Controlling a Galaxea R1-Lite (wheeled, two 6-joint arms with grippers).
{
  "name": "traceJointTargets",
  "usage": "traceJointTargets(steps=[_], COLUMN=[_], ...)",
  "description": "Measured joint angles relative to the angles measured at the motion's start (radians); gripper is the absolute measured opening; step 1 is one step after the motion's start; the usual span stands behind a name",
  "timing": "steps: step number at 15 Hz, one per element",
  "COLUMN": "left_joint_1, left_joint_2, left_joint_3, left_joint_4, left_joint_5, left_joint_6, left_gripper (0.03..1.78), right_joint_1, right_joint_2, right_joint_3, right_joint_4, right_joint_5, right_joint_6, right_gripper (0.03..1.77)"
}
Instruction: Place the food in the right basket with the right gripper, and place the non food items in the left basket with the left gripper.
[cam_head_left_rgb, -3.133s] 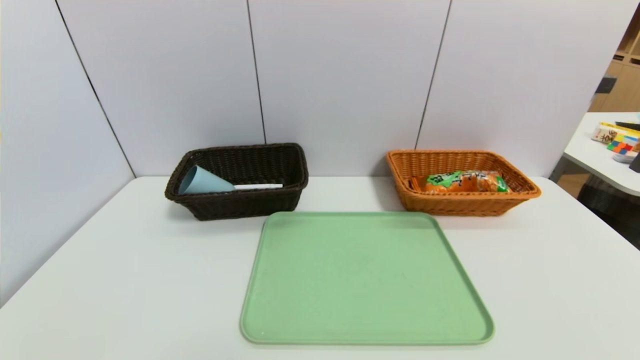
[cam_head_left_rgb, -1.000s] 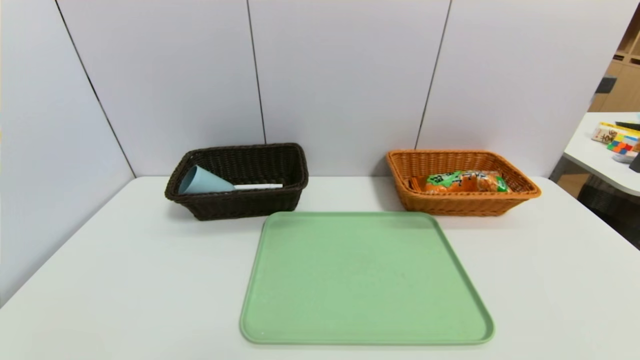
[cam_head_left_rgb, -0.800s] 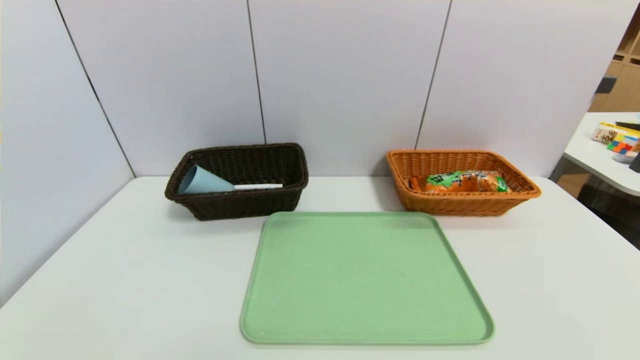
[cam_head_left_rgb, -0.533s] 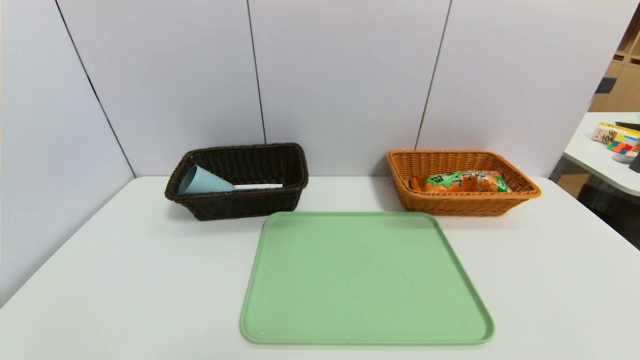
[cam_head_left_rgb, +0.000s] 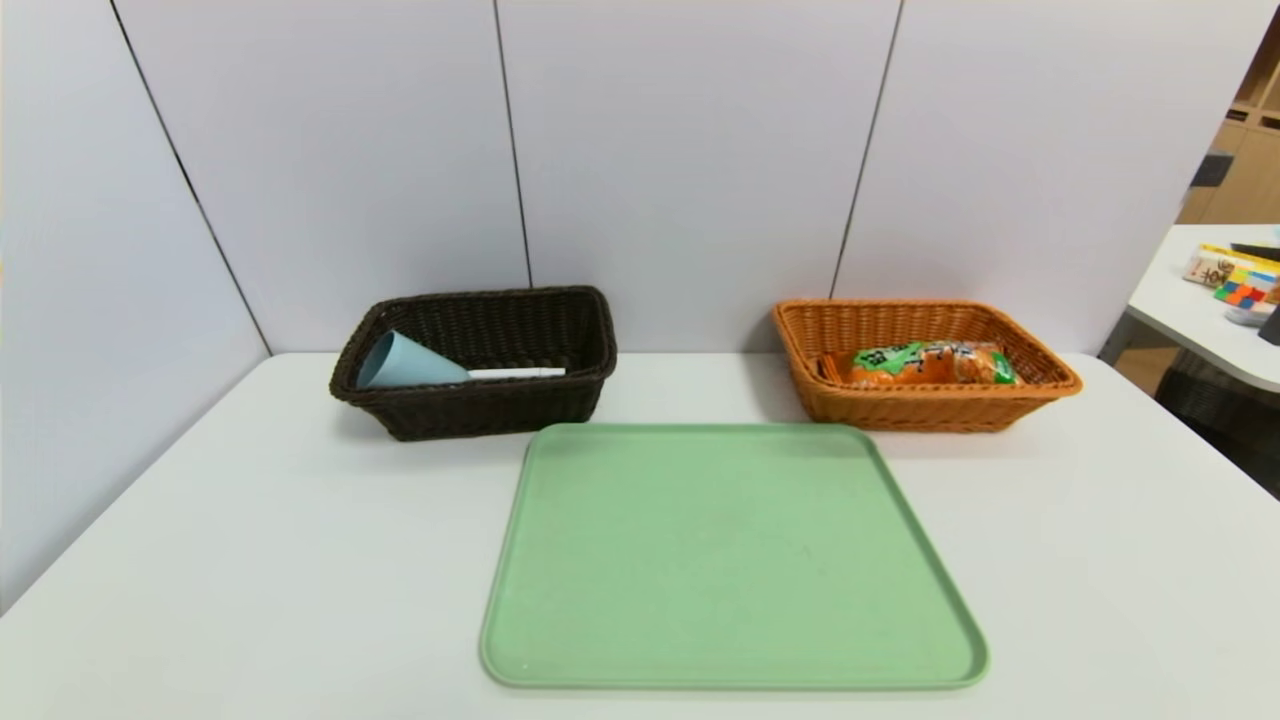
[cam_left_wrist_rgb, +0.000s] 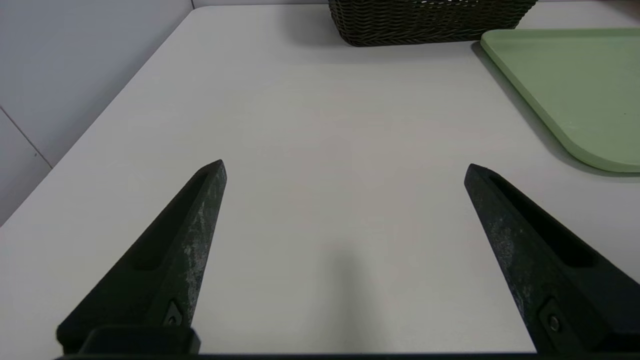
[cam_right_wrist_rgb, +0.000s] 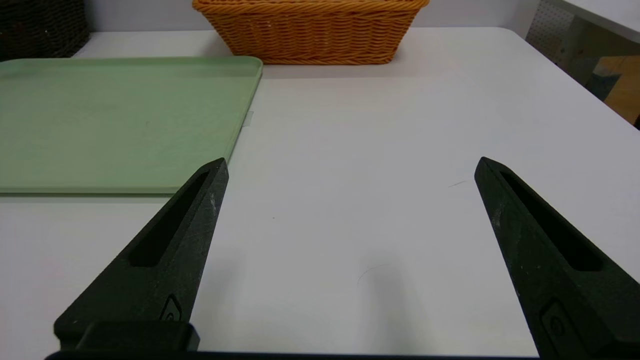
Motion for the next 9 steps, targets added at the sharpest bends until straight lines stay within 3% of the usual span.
traceJointTargets(steps=[9], left_joint_1=[0.0], left_joint_2=[0.0], left_joint_3=[0.0], left_joint_4=[0.0], left_joint_5=[-0.001], left_joint_6=[0.003], left_gripper=[1.69], right_joint_1=[-0.002], right_joint_2=[0.0], right_joint_3=[0.0], right_joint_4=[0.0], right_joint_5=[0.0], right_joint_6=[0.001], right_gripper=[1.7])
